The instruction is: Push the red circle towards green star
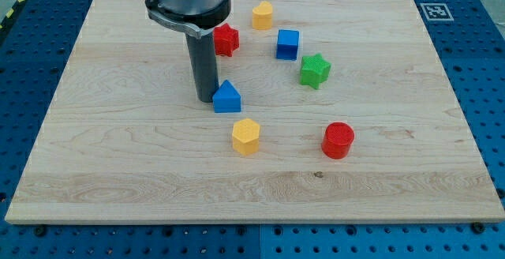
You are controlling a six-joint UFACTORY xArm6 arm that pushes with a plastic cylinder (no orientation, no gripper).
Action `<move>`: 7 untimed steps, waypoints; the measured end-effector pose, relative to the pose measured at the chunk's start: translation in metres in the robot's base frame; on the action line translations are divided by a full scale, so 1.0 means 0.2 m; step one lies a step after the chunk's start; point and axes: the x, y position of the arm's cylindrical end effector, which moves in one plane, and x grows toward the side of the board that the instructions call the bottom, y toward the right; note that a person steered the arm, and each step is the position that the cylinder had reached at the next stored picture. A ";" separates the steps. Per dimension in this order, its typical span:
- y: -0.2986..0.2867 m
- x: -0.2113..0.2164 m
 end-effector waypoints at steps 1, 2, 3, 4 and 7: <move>-0.18 0.02; -0.30 0.24; -0.07 0.60; 0.43 0.85; 0.55 0.86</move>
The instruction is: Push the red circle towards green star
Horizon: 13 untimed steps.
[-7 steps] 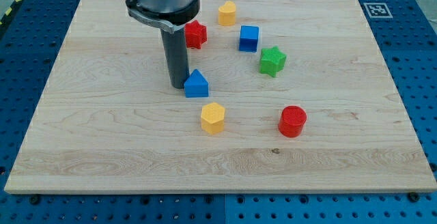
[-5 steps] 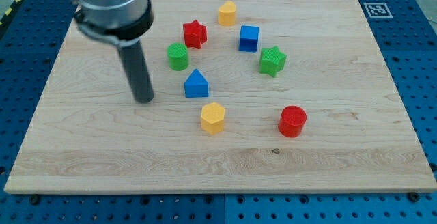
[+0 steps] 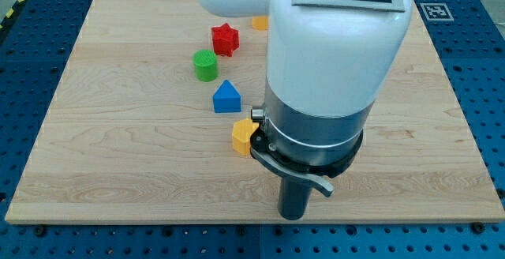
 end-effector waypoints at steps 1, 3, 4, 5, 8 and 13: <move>0.09 -0.05; 0.33 -0.23; 0.33 -0.32; 0.33 -0.41; 0.36 -0.50; 0.73 -0.57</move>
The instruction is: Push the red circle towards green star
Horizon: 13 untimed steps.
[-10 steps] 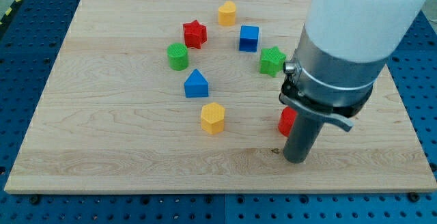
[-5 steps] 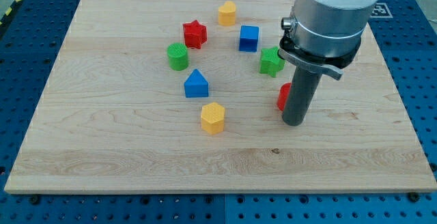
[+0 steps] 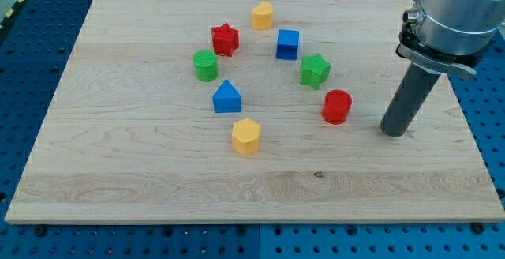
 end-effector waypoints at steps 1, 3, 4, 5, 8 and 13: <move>-0.01 -0.04; -0.08 -0.05; -0.13 -0.05; -0.19 -0.07; -0.32 -0.11; -0.46 0.03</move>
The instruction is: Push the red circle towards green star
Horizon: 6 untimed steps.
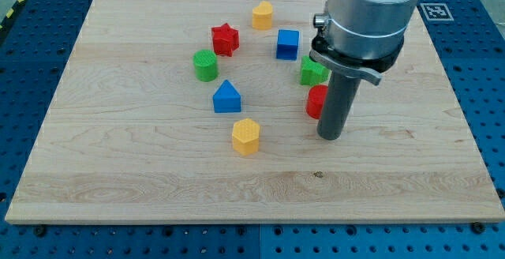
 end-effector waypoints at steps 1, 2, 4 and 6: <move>-0.03 0.00; -0.03 0.00; 0.21 0.03; 0.26 -0.13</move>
